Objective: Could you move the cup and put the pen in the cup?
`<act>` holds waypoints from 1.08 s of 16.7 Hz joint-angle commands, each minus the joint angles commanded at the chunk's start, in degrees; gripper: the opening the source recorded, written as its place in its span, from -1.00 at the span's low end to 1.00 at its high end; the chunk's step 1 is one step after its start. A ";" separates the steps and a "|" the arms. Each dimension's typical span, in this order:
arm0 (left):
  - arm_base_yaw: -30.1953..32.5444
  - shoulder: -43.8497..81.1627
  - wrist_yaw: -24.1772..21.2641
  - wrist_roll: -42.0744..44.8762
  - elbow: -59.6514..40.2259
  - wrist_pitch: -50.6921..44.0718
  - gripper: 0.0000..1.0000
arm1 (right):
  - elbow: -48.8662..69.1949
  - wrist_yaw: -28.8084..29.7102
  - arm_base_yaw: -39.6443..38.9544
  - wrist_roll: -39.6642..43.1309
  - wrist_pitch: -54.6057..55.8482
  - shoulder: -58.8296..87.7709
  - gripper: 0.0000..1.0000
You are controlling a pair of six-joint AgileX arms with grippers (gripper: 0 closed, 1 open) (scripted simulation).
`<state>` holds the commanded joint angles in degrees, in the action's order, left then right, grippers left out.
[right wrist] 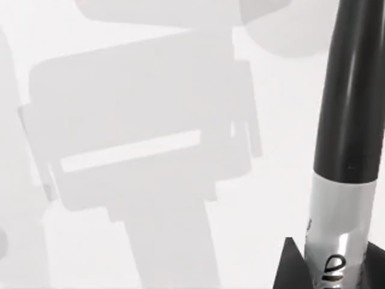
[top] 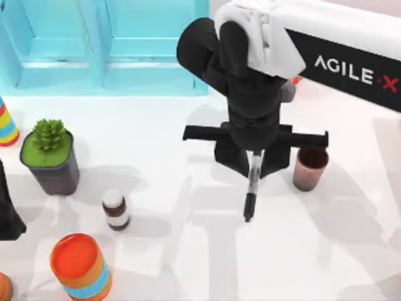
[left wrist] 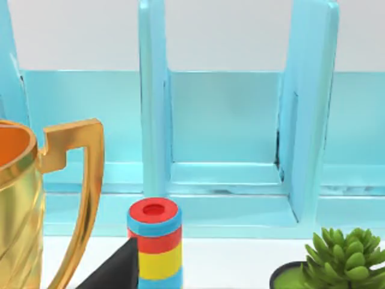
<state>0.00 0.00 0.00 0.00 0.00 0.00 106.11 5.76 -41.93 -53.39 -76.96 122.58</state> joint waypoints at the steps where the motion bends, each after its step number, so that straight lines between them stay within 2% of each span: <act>1: 0.00 0.00 0.00 0.00 0.00 0.00 1.00 | -0.91 0.59 -0.10 0.46 0.66 0.19 -1.00; 4: 0.00 0.00 0.00 0.00 0.00 0.00 1.00 | -5.22 4.19 -0.77 3.19 6.05 -0.03 -1.00; 8: 0.00 0.00 0.00 0.00 0.00 0.00 1.00 | -13.00 12.16 -2.37 9.47 20.83 -2.95 -1.00; 18: 0.00 0.00 0.00 0.00 0.00 0.00 1.00 | -40.34 39.30 -8.33 33.41 76.06 -15.89 -1.00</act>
<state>0.00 0.00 0.00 0.00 0.00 0.00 65.77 45.06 -50.26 -19.98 -0.90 106.70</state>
